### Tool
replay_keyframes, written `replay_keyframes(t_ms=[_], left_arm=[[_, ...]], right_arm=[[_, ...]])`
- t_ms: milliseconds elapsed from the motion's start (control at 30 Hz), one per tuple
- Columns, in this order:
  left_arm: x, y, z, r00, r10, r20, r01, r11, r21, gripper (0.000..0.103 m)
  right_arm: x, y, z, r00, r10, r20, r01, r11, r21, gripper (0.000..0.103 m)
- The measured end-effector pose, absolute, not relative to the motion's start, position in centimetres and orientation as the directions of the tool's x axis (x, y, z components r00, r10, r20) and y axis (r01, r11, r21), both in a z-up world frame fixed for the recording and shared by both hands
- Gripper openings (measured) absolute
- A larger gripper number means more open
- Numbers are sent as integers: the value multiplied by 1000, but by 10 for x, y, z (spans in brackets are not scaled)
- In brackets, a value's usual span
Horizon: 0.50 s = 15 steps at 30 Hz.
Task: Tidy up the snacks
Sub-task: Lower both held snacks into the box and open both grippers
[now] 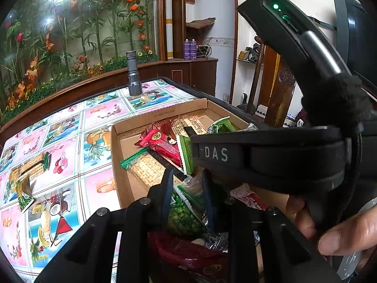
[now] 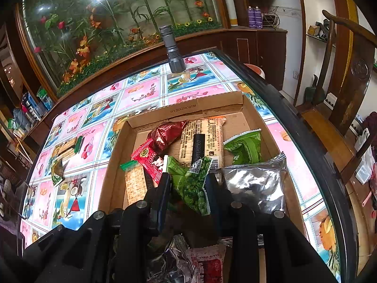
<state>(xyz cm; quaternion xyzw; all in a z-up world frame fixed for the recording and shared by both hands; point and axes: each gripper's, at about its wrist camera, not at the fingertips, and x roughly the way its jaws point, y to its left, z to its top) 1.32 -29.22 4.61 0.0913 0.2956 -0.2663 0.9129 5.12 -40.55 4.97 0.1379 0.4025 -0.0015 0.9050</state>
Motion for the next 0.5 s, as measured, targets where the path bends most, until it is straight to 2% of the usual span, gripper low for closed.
replay_keyframes(t_ms=[100, 433, 500], left_arm=[[14, -292, 47, 686, -432, -585, 537, 844, 7, 33], [14, -291, 47, 690, -432, -580, 533, 846, 5, 42], [13, -291, 48, 693, -431, -578, 531, 847, 6, 47]], right_arm=[[51, -404, 50, 675, 105, -731, 112, 964, 242, 34], [50, -404, 51, 679, 109, -726, 111, 962, 249, 35], [49, -404, 53, 687, 116, -717, 104, 961, 255, 40]])
